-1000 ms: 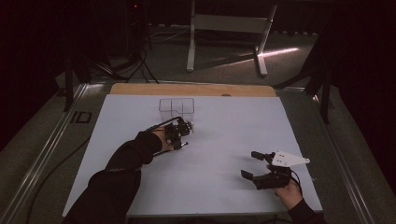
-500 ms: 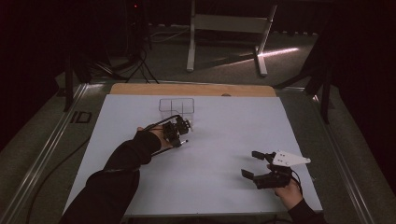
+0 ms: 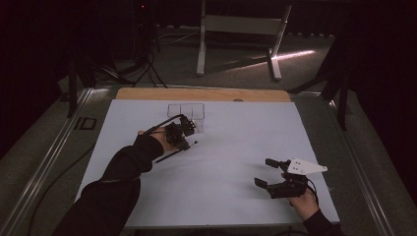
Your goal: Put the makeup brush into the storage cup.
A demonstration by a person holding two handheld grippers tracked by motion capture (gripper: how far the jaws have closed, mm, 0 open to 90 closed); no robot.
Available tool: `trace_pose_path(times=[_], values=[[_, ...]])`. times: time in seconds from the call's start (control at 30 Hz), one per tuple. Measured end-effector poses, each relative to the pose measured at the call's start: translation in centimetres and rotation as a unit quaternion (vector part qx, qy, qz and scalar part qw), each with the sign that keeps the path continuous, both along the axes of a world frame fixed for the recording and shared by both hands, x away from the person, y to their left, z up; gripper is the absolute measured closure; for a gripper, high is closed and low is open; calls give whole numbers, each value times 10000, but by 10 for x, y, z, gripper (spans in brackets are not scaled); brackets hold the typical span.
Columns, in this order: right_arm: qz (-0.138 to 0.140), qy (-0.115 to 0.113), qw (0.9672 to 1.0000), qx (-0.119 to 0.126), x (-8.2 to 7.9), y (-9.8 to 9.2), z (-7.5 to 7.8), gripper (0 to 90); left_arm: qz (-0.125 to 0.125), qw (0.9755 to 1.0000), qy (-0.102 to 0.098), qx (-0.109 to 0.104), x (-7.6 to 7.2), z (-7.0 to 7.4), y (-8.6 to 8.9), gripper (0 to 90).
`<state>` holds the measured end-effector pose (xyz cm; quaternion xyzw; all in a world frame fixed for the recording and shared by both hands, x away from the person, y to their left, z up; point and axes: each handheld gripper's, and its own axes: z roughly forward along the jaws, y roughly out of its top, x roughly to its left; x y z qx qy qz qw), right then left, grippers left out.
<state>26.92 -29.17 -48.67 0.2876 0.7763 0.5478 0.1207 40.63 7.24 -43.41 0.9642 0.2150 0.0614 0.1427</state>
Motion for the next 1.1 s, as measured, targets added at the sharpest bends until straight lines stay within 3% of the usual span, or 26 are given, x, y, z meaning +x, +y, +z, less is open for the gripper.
trace_pose_path(times=[0.1,0.13,0.5,0.57,0.63,0.67,0.83,1.1], values=[[-4,0,10000,3,0,0,0,137,15,10000,-5,-47,-1,2,1,864],[-3,-2,10000,1,0,0,0,137,56,9997,-63,-238,-2,10,5,864],[-11,-8,10000,0,0,0,0,137,231,9963,-346,-748,-7,30,19,863],[-8,-10,10000,-1,0,0,0,137,193,9940,-514,-946,-13,35,20,863],[-4,-11,10000,-2,0,0,0,137,183,9934,-547,-992,-14,36,19,864],[-6,-10,10000,-2,0,0,0,137,194,9916,-608,-1125,-16,39,20,863],[-14,-8,10000,-7,0,0,0,137,173,9904,-614,-1223,-18,44,21,864],[-20,-13,10000,4,0,0,0,137,262,9856,-727,-1505,-24,53,26,863]])
